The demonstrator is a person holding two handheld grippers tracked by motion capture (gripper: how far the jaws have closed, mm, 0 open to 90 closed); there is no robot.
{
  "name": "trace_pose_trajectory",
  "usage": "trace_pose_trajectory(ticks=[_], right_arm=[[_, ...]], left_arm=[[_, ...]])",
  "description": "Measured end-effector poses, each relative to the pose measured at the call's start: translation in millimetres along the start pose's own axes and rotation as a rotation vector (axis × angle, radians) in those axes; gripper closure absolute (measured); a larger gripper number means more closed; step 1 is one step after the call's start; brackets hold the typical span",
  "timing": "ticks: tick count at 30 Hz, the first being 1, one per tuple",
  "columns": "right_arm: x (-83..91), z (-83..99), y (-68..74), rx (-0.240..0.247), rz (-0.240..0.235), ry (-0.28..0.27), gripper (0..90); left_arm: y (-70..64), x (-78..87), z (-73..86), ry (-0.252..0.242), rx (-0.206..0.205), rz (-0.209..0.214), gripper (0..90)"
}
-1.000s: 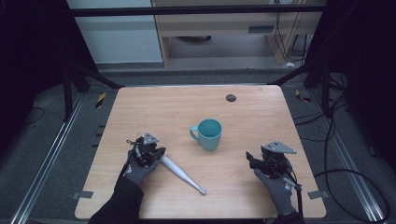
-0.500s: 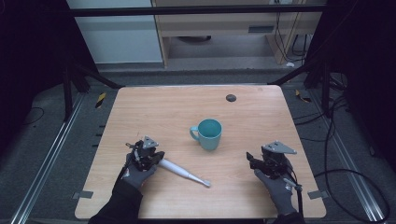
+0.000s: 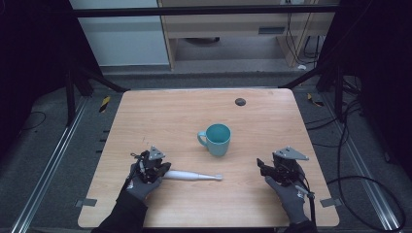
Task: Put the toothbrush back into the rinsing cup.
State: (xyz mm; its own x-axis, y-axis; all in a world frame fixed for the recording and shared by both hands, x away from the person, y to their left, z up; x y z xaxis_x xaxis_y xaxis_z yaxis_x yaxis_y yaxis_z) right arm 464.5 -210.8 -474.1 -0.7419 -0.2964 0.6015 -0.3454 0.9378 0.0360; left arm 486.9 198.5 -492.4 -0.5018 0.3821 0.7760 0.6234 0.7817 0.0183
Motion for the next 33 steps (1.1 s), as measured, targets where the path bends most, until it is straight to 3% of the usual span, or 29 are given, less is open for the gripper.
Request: trace_pose_trajectory(ticks=[14, 17, 21, 24, 25, 26, 33], right_arm=[[-0.4, 0.2, -0.1, 0.019, 0.009, 0.000, 34.2], [-0.2, 0.0, 0.2, 0.018, 0.009, -0.001, 34.2], [0.5, -0.3, -0.5, 0.016, 0.010, -0.004, 34.2], [1.0, -0.3, -1.3, 0.014, 0.010, -0.005, 34.1], [1.0, -0.3, -1.3, 0.014, 0.010, -0.005, 34.1], [1.4, -0.6, -1.4, 0.014, 0.011, -0.008, 34.1], [1.8, -0.8, -1.4, 0.013, 0.009, -0.009, 33.7]], left_arm=[[-4.1, 5.7, 5.5, 0.001, -0.005, 0.012, 89.9], [-2.4, 9.6, 4.4, -0.014, 0.001, 0.019, 89.8], [-1.4, 22.8, -0.4, -0.071, 0.008, 0.038, 88.8], [-0.8, 31.1, -3.9, -0.093, 0.011, 0.061, 77.1], [-0.6, 32.5, -4.3, -0.093, 0.007, 0.076, 77.1], [-1.2, 33.4, -4.3, -0.098, 0.008, 0.078, 70.7], [-5.0, 39.9, -5.7, -0.081, -0.025, 0.103, 58.2]])
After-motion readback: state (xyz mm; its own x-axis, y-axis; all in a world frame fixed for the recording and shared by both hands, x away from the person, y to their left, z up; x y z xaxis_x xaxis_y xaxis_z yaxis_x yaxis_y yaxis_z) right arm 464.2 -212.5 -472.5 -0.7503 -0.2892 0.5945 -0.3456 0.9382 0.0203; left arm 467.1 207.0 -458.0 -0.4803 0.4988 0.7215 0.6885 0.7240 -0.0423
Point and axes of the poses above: each handheld gripper's, and its own axes: x roughly backward along the jaws, z roughly out of its underside, y roughly to its left, the point moved 2 cm from there along -x, roughly forward along the jaws, and after that the axes turned 3 degrees about y, right-handed, at the moved point
